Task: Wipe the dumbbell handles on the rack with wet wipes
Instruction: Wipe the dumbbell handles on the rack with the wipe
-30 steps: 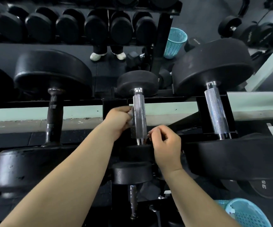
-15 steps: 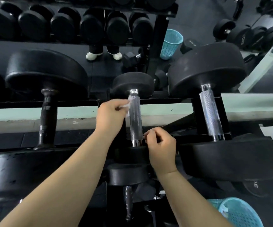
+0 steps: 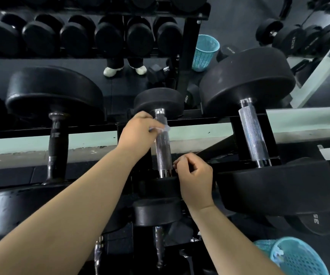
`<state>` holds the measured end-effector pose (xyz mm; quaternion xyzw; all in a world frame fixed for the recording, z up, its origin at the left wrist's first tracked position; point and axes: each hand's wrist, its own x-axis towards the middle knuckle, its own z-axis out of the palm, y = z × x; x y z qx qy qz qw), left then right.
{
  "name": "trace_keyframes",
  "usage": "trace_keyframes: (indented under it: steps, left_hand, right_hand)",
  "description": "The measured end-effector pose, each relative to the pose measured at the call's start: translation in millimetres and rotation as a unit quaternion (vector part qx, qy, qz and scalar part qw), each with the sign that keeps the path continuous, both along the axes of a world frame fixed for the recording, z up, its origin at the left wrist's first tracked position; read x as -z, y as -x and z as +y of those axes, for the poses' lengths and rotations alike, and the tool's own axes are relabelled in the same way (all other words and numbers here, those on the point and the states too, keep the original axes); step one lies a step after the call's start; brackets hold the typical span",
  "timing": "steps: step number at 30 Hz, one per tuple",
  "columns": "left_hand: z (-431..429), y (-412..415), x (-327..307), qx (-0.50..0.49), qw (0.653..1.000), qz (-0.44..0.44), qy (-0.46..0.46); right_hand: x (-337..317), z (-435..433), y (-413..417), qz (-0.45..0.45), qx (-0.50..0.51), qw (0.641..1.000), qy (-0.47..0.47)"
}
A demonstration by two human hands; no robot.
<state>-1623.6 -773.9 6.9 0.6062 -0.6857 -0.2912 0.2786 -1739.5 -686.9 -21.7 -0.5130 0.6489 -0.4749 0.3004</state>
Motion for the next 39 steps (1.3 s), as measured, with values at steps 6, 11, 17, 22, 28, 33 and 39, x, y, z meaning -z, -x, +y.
trace_keyframes:
  steps: [6,11,17,22,28,33,39]
  left_hand:
    - [22,3,3,0.108,0.994,-0.035,-0.008]
    - [31,-5,1,0.064,0.997,-0.016,-0.049]
    - [51,-2,-8,0.104,0.987,-0.053,-0.106]
    - [96,-14,-16,-0.111,0.982,0.127,-0.081]
    - [146,-19,-36,-0.157,0.966,0.199,-0.059]
    - [179,-32,-50,-0.144,0.949,0.27,-0.069]
    - [232,-37,-47,-0.094,0.937,0.322,-0.103]
  right_hand:
    - [2,0,0,-0.007,0.003,1.0,0.0]
    - [3,1,-1,0.002,-0.007,1.0,0.007]
    - [2,0,2,-0.019,-0.008,1.0,-0.001]
    - [-1,1,0,0.0,-0.034,0.999,0.001]
    - [-27,13,-2,0.062,-0.068,0.996,-0.002]
    - [-57,79,-12,-0.038,-0.165,0.985,-0.027]
    - [-61,160,-31,-0.12,-0.223,0.962,-0.098]
